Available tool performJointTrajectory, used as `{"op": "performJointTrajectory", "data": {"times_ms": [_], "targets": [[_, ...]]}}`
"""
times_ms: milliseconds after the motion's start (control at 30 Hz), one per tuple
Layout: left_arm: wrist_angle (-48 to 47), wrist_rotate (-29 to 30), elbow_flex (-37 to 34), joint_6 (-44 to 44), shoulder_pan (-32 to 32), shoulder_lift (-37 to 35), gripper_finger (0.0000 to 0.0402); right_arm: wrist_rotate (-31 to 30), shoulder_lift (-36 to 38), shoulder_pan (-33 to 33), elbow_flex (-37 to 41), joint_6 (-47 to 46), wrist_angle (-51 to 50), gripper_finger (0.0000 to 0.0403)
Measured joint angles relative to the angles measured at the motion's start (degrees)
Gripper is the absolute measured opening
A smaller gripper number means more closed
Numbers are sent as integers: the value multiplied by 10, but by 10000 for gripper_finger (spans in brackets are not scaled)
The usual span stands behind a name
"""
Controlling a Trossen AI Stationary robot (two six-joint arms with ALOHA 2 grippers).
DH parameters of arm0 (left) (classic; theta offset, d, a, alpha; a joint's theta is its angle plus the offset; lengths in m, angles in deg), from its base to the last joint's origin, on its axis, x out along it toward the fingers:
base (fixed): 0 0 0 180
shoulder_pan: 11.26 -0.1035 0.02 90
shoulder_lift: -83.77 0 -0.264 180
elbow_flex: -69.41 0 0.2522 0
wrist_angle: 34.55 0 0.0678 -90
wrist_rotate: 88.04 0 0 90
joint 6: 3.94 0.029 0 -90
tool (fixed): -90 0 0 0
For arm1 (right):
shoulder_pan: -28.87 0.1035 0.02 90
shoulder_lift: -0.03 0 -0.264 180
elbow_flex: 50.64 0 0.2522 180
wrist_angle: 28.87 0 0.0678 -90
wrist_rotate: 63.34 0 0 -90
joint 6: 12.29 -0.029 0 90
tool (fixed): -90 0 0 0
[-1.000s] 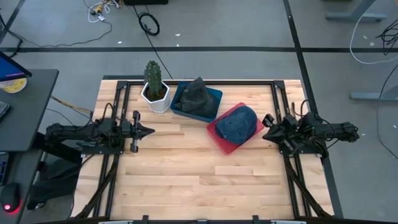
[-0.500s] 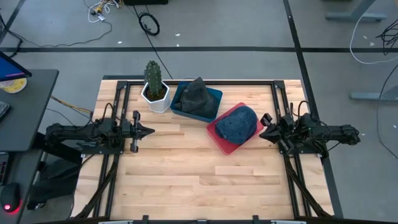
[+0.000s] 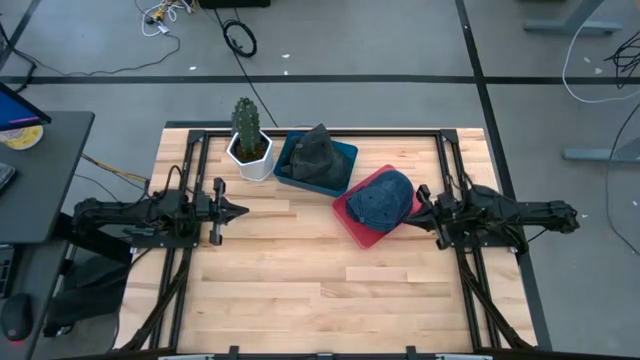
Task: Pick & Place hat
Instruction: Return to Home Position
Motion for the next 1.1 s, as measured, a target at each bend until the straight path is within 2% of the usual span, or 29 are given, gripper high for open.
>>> {"op": "performJointTrajectory", "data": {"times_ms": [300, 700, 1100], "targets": [[0, 0, 0, 0, 0, 0, 3, -15, 0, 0, 0, 47, -3, 0], [0, 0, 0, 0, 0, 0, 3, -14, 0, 0, 0, 59, -3, 0], [0, 0, 0, 0, 0, 0, 3, -10, 0, 0, 0, 58, -3, 32]]}}
